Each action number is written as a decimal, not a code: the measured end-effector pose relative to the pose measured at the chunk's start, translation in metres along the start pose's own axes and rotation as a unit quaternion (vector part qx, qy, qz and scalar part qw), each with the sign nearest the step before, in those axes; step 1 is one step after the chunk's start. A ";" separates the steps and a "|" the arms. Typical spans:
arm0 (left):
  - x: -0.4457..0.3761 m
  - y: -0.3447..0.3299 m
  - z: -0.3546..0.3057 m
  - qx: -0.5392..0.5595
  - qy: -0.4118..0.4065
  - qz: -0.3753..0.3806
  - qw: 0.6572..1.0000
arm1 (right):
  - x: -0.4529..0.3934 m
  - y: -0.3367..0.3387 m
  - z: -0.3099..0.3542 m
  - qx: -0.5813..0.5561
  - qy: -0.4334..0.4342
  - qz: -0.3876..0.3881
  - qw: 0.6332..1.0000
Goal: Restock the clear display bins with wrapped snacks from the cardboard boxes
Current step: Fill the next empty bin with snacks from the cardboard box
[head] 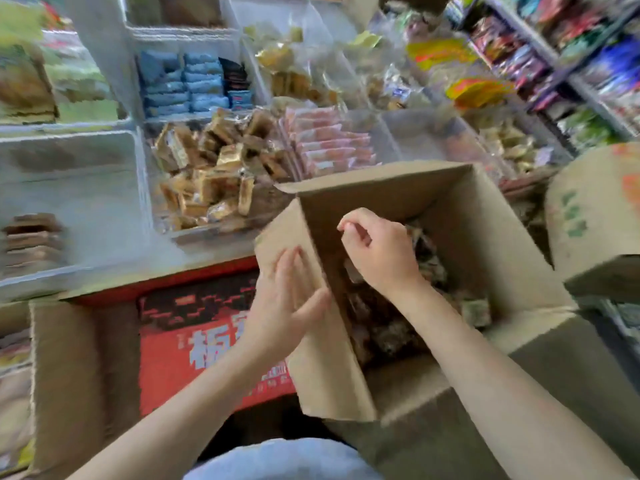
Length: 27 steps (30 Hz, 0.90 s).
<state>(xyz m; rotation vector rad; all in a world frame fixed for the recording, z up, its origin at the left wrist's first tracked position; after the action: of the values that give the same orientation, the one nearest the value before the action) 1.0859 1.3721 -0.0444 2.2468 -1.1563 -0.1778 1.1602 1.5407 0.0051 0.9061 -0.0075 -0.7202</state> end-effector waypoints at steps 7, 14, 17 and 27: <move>-0.013 -0.052 -0.035 0.099 0.097 -0.089 0.986 | 0.001 0.007 -0.138 0.287 -0.064 0.361 0.885; -0.014 -0.045 -0.039 0.076 0.105 -0.091 0.987 | 0.018 -0.024 -0.199 0.467 -0.059 0.532 0.704; -0.011 -0.046 -0.043 0.066 0.106 -0.104 0.987 | 0.021 -0.030 -0.202 0.415 -0.046 0.495 0.762; -0.009 -0.044 -0.039 0.069 0.092 -0.088 0.989 | -0.029 0.029 -0.116 -0.611 -0.313 0.432 0.584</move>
<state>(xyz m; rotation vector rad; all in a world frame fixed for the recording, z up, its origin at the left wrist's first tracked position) 1.1260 1.4157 -0.0391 2.4301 -0.8990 0.0409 1.1890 1.6515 -0.0391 -0.7658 -0.5005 0.0555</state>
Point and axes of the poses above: each hand's wrist, its own x-axis away from the middle knuckle, its own y-axis out of the back of the hand, z = x × y, the point moved 1 cm from there along -x, towards the middle knuckle, and after that the axes turned 7 degrees about -x, right-handed, at the moved point
